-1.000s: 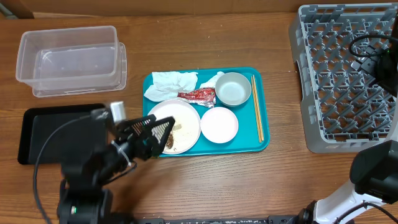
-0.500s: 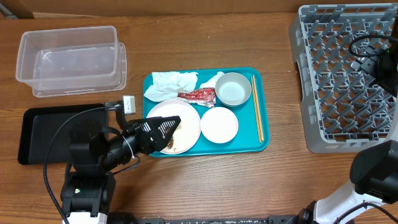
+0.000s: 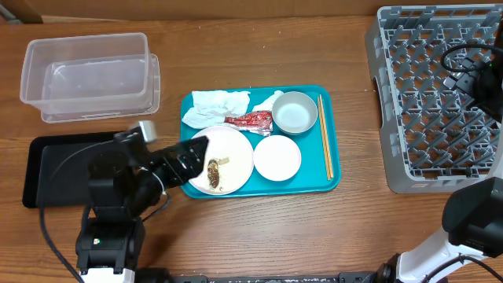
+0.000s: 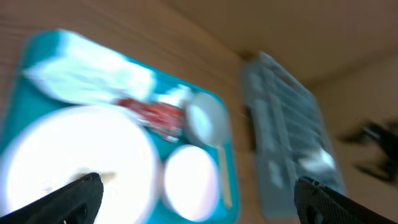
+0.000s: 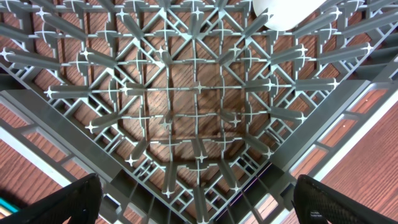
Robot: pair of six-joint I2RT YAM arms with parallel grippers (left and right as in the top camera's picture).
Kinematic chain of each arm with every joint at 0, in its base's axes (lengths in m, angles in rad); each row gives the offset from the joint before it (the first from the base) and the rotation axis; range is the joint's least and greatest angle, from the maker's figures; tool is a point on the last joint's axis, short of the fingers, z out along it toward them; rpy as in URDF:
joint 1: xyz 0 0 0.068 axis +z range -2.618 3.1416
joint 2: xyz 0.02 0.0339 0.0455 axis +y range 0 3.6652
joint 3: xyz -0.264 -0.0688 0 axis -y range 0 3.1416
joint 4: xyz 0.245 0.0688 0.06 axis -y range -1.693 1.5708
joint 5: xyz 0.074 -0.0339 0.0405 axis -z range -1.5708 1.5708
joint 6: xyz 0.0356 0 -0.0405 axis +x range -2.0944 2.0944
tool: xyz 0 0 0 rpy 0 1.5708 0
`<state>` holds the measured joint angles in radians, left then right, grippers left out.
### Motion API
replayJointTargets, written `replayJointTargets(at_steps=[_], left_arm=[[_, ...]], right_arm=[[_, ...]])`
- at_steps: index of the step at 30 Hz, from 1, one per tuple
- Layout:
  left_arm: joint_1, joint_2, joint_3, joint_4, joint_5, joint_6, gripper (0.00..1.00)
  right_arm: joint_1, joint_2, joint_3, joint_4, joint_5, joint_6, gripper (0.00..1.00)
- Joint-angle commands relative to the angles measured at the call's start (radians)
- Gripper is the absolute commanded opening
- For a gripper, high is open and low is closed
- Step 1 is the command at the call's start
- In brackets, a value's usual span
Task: Sort waste into correct bins and load items into the dishwasher
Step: 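Reach the left gripper over the tray toward the red wrapper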
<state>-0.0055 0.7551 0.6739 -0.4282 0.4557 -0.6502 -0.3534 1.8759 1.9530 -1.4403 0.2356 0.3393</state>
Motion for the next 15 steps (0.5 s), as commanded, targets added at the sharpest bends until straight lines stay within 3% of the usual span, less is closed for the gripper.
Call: replayJointTargets(at_steps=[1,4,7,9,12,15], left_arm=[[0.007,-0.003,0.024,-0.024,-0.217,0.023,1.0],[0.007,-0.003,0.024,-0.017,-0.166,0.027,1.0],[0.005,0.007,0.039,0.034,0.034,0.125,1.0],[0.005,0.043,0.084,0.011,0.089,0.136,1.0],[0.004,0.159,0.226,-0.111,0.108,0.183,1.0],[-0.015,0.333,0.445,-0.327,0.07,0.305,1.0]], right_arm=[[-0.001,-0.011,-0.002,0.002,0.002,0.002,1.0],[-0.001,-0.011,-0.002,0.002,0.002,0.002,1.0],[-0.001,-0.011,-0.002,0.002,0.002,0.002,1.0],[-0.001,-0.011,-0.002,0.002,0.002,0.002,1.0],[-0.001,-0.011,-0.002,0.002,0.002,0.002,1.0],[-0.001,-0.011,-0.002,0.002,0.002,0.002,1.0]])
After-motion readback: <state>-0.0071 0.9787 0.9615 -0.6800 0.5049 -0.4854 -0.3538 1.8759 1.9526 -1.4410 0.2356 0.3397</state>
